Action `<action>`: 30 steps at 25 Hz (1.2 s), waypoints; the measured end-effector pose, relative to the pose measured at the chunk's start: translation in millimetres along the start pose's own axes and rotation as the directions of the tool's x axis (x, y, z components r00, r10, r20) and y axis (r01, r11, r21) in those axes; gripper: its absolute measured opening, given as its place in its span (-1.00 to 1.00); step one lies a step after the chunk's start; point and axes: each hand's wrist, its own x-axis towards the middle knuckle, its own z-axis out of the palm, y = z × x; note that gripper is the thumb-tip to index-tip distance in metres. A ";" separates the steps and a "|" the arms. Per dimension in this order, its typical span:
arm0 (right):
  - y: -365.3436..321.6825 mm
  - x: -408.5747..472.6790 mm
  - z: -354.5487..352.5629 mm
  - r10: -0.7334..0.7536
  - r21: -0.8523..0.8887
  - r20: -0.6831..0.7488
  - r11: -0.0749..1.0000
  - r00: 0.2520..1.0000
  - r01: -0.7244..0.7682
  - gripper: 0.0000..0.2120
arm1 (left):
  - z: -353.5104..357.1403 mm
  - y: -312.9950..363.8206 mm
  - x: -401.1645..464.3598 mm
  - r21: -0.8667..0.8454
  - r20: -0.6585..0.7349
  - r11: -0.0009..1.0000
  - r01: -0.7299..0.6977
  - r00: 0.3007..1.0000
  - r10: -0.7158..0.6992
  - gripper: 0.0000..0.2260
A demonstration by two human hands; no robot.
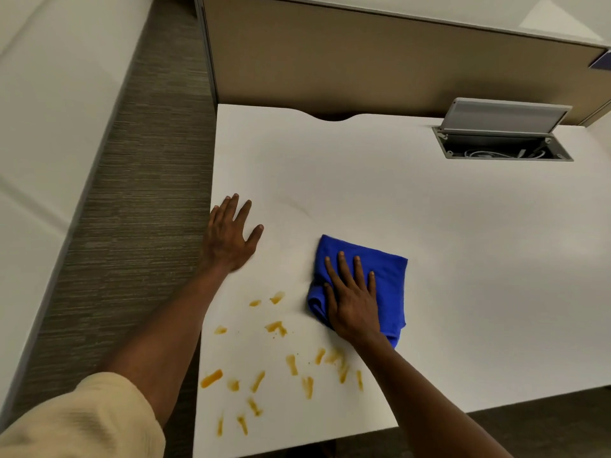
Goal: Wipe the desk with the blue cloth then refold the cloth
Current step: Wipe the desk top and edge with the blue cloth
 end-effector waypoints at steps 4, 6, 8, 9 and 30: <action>44.3 -41.6 -0.5 -0.325 -0.063 0.124 0.940 0.938 0.334 -0.47 | -5.4 0.8 -3.4 -0.018 0.035 1.000 -0.012 0.999 0.013 -0.30; 70.2 -41.4 -9.8 -0.322 -0.073 0.149 0.939 0.935 0.335 -0.48 | -8.7 -1.1 -4.4 -0.018 0.072 0.998 -0.068 0.995 0.069 -0.30; 73.2 -26.6 -16.8 -0.189 -0.068 0.121 0.978 0.975 0.198 -0.47 | -10.4 -1.2 -5.7 -0.014 0.097 0.991 -0.135 0.986 0.136 -0.30; 64.4 -14.4 -17.3 -0.103 -0.059 0.079 0.992 0.992 0.107 -0.46 | -10.4 -0.4 -5.1 -0.008 0.103 0.988 -0.153 0.983 0.153 -0.30; -13.3 -5.0 9.3 -0.129 -0.053 0.073 0.990 0.989 0.133 -0.37 | -7.6 0.1 -5.5 0.063 0.105 0.979 -0.192 0.977 0.185 -0.33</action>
